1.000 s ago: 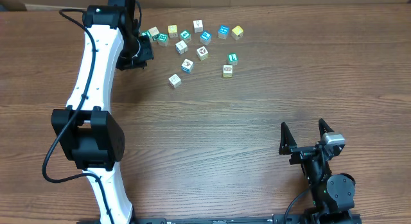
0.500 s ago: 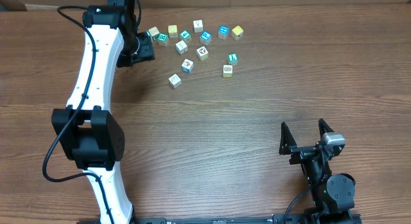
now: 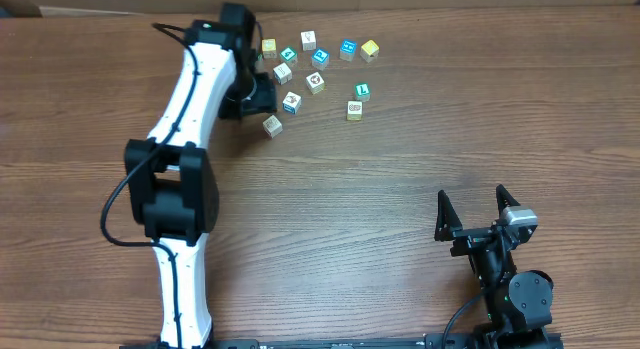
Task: Form a horizontal line
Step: 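Lower the left gripper over the white block with the pretzel picture, then close the left gripper on the pretzel block and lift it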
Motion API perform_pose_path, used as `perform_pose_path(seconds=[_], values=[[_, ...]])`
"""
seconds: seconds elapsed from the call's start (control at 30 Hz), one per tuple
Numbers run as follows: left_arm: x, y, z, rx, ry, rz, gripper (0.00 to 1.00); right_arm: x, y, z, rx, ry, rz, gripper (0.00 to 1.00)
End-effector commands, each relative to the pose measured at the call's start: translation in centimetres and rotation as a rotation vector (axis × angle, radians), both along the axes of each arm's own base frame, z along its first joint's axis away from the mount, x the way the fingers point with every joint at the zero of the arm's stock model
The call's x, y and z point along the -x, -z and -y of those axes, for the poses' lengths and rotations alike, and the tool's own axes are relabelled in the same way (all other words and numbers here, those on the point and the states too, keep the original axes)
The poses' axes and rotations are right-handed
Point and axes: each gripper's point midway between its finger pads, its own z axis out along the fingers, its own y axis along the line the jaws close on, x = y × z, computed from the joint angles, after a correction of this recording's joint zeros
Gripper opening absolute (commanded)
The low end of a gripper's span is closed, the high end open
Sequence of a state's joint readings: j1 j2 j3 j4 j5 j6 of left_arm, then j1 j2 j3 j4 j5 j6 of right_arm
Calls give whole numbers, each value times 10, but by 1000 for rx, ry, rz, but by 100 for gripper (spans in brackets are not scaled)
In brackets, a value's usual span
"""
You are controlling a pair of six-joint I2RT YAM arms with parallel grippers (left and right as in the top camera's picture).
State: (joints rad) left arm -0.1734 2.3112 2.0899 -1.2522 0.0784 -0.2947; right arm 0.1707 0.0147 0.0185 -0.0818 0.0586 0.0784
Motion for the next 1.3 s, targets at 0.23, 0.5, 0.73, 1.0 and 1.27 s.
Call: perform_pose_path(seconds=[0.23, 0.5, 0.73, 1.0, 1.27], values=[[-4, 12, 8, -2, -107, -15, 75, 0, 2, 1, 0, 3, 5, 100], [-2, 35, 21, 3, -135, -14, 80, 0, 2, 1, 0, 3, 5, 100], [0, 55, 20, -18, -197, -10, 77, 0, 2, 1, 0, 3, 5, 100], [0, 57, 11, -70, -211, -1, 54, 0, 2, 1, 0, 3, 5, 100], [0, 57, 11, -69, -210, 0, 34, 0, 2, 1, 0, 3, 5, 100]])
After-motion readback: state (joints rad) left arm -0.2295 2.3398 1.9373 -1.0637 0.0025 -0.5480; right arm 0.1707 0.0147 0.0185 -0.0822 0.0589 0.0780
